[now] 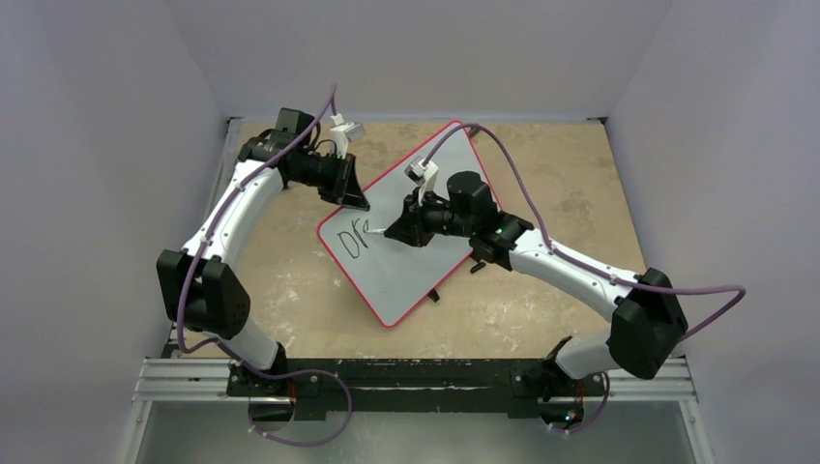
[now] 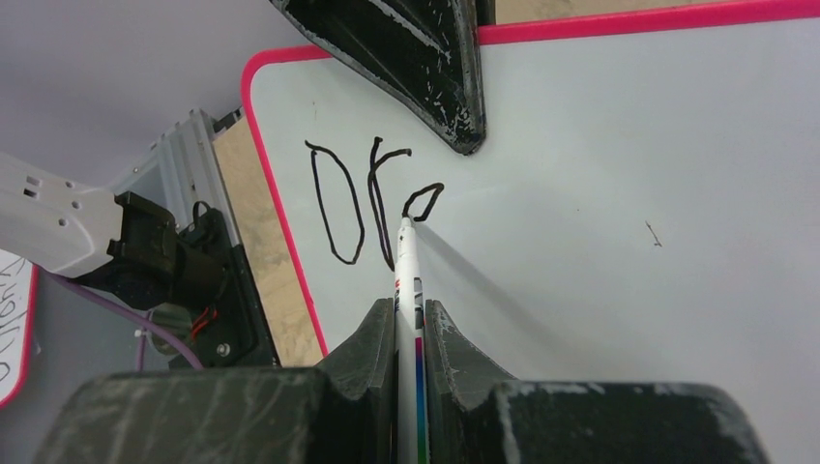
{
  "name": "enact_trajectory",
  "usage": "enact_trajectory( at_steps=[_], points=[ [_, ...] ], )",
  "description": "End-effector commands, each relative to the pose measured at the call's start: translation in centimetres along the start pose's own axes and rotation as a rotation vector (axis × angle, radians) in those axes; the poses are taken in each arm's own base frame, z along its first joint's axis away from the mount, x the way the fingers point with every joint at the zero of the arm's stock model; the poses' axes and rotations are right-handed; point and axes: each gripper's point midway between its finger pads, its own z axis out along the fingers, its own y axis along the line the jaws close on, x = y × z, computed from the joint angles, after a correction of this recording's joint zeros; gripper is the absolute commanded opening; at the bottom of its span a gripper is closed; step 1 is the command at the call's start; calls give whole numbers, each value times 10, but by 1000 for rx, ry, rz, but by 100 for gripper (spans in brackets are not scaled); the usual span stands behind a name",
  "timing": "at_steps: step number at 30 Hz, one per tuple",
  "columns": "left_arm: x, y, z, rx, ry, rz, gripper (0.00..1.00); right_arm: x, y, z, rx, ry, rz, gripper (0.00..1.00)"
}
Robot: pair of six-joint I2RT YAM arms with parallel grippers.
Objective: Write a sentence on the whiteboard
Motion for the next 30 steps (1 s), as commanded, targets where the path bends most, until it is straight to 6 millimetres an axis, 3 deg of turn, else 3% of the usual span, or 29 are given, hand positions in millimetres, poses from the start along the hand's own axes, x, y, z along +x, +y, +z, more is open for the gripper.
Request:
enact_trajectory(
  at_steps=[1,14,25,30],
  points=[
    [-5,6,-3,-74,-23,116,0,14,-12,-3,56,31,-15,0],
    [-6,3,-5,-72,-29,123,0,-3,-24,-18,176,-17,-18,0],
    [-6,2,-6,-70,-31,126,0,-49,3,-31,100,-112,-42,0],
    [-6,2,-6,-71,-31,125,0,-64,-5,-34,155,-157,-14,0]
  ],
)
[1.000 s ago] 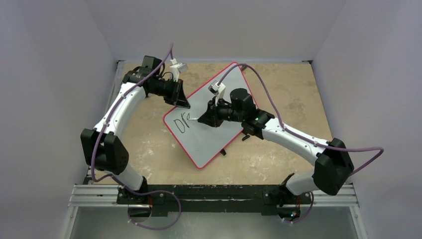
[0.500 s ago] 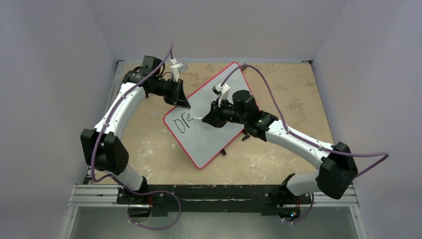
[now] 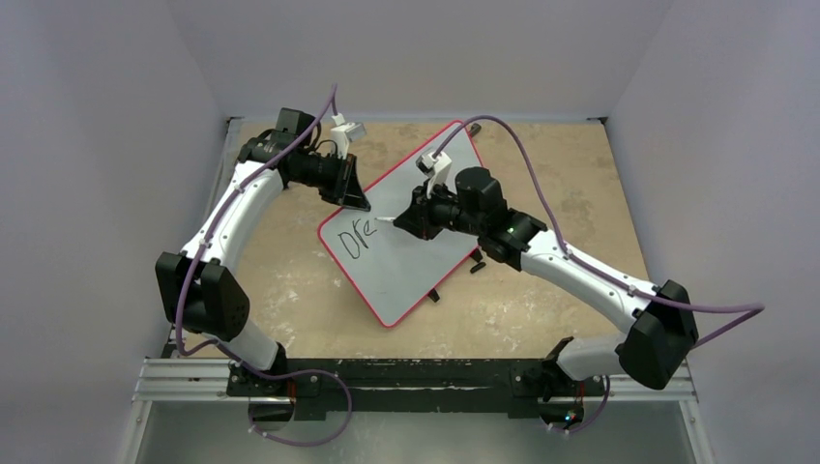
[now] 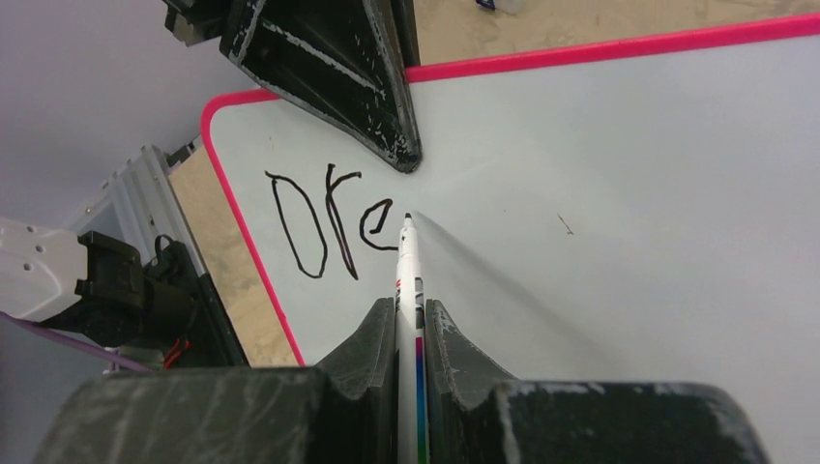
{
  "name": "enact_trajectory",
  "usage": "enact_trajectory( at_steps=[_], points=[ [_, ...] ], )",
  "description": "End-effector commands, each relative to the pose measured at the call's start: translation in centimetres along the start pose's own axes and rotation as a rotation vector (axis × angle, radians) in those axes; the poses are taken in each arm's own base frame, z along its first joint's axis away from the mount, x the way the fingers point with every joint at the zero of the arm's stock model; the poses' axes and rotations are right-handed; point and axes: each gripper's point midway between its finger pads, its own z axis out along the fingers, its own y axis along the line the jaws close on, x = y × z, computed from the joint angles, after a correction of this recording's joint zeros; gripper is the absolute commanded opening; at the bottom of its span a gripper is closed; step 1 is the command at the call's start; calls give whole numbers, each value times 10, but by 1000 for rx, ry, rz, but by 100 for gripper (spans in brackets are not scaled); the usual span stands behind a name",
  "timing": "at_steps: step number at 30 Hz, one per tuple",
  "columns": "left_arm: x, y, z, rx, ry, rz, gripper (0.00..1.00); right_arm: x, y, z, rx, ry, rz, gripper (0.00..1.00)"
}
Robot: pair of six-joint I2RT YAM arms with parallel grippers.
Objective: Write a sentence on the whiteboard
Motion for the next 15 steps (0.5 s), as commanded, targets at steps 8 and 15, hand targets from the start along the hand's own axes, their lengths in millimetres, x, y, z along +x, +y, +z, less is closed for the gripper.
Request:
enact_trajectory(
  at_steps=[8,15],
  points=[
    [-6,6,-5,-75,-31,118,0,-51,-18,-10,73,-136,41,0],
    [-7,4,-6,-72,-33,123,0,-49,-18,-4,55,-116,44,0]
  ],
)
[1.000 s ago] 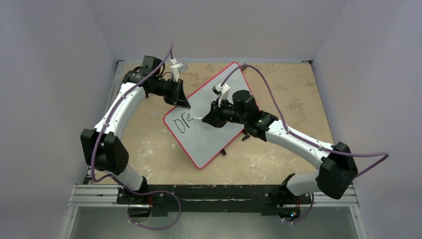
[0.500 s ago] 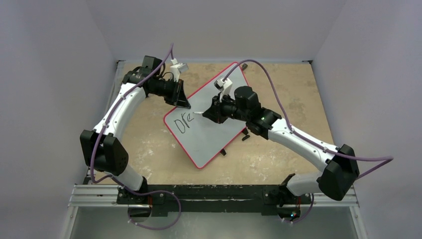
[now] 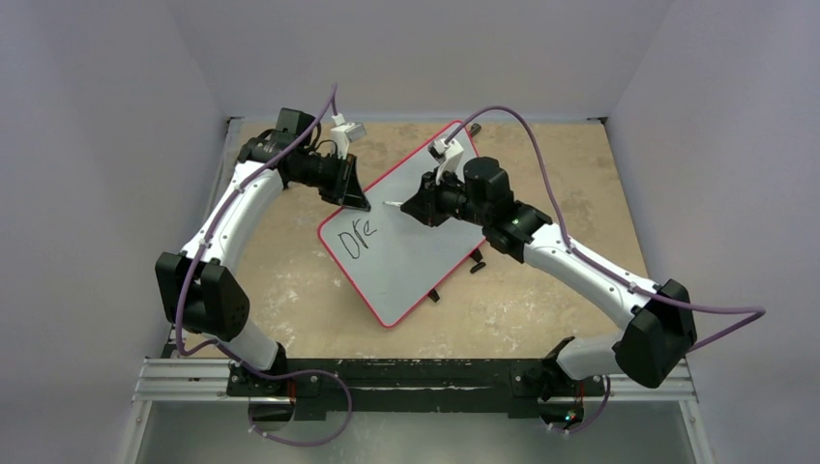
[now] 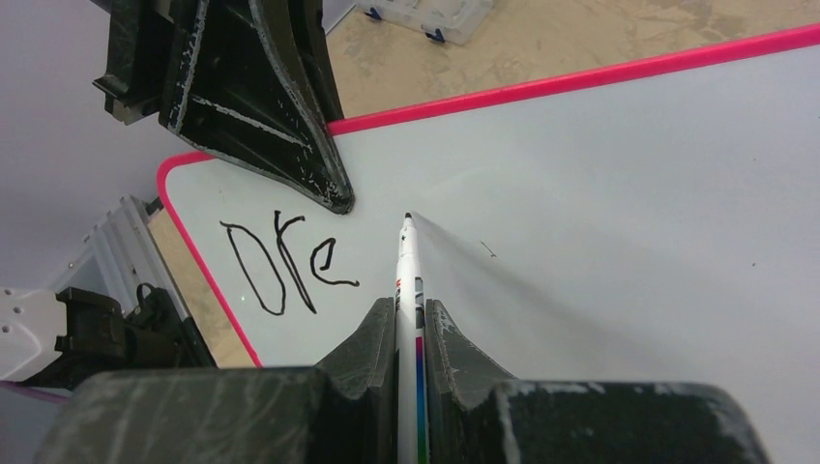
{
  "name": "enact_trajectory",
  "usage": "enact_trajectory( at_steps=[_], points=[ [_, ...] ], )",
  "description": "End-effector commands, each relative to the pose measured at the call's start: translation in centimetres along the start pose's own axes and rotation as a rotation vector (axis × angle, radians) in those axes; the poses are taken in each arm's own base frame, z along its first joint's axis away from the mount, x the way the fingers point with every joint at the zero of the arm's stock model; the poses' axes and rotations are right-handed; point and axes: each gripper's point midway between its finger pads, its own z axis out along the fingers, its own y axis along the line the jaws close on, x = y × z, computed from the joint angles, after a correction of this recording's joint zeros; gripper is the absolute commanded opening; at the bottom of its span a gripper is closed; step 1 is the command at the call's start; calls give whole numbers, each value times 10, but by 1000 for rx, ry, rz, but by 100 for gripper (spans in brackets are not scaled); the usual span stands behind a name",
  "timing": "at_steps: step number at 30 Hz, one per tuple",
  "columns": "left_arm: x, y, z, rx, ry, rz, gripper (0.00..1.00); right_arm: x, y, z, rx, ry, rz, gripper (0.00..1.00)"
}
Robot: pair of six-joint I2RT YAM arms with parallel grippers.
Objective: Write a sentence on the whiteboard
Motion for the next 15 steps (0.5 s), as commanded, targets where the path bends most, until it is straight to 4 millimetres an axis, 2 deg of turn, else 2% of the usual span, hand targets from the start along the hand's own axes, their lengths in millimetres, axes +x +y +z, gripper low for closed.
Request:
enact_trajectory(
  at_steps=[1,15],
  points=[
    [-7,5,-5,-73,-31,122,0,-24,8,2,-27,-56,-4,0],
    [-7,5,-5,-78,-30,122,0,-6,13,10,-84,-3,-11,0]
  ],
)
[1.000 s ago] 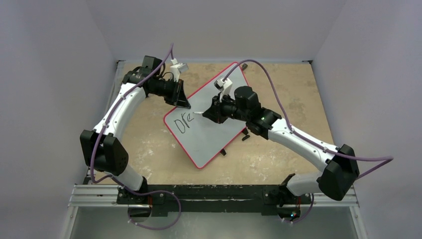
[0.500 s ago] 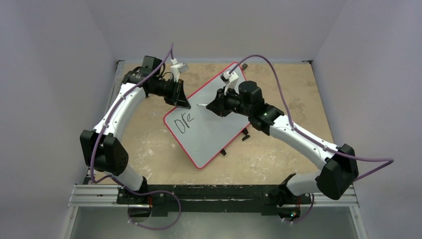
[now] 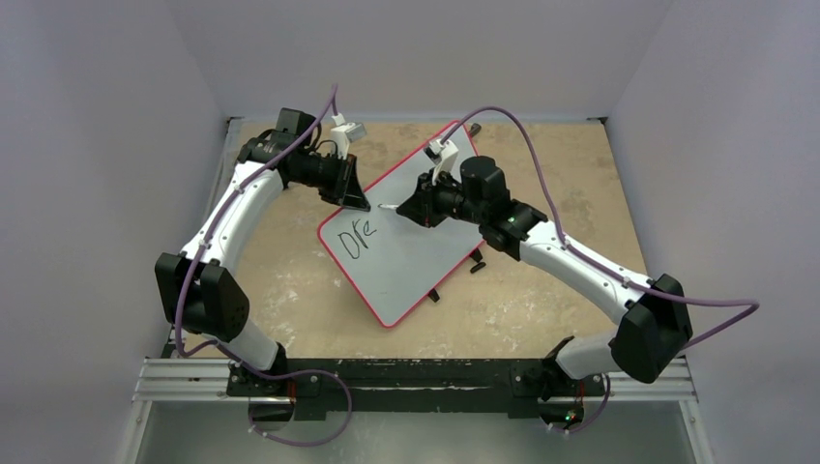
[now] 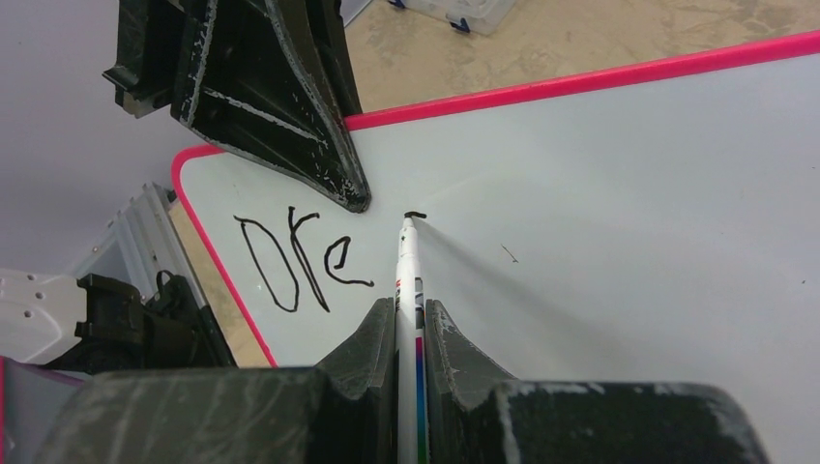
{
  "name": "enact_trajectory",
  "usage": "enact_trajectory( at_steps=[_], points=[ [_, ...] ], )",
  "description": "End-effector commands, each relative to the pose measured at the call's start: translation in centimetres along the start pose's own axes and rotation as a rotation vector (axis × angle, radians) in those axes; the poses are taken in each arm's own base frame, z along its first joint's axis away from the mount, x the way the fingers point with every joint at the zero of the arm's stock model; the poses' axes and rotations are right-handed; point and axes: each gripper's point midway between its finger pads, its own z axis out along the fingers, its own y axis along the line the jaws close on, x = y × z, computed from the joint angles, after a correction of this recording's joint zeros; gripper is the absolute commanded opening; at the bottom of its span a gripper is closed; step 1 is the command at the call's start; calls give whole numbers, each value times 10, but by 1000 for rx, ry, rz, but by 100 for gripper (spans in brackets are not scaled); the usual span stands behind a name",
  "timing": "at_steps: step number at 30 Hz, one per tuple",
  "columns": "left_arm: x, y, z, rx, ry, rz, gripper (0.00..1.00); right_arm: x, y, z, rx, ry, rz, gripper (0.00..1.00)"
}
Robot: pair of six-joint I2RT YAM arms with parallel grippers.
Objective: Write a sentence on the whiteboard
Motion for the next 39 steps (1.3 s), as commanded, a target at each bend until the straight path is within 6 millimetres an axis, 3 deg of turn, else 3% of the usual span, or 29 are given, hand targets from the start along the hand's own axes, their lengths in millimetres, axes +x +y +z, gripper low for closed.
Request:
enact_trajectory(
  at_steps=[1,13,17,24,39],
  points=[
    [-7,5,-5,-71,-31,118,0,-9,8,3,-41,-19,-21,0],
    [-7,5,-6,-74,-31,120,0,30,5,-4,-59,61,7,0],
    [-7,5,-6,-74,-33,122,0,34,3,-8,-49,66,7,0],
    [-7,4,-7,-73,-34,123,0,17,-10,-12,47,14,7,0],
    [-6,3,-6,-73,-30,126,0,-29,-14,-8,105,-87,7,0]
  ],
)
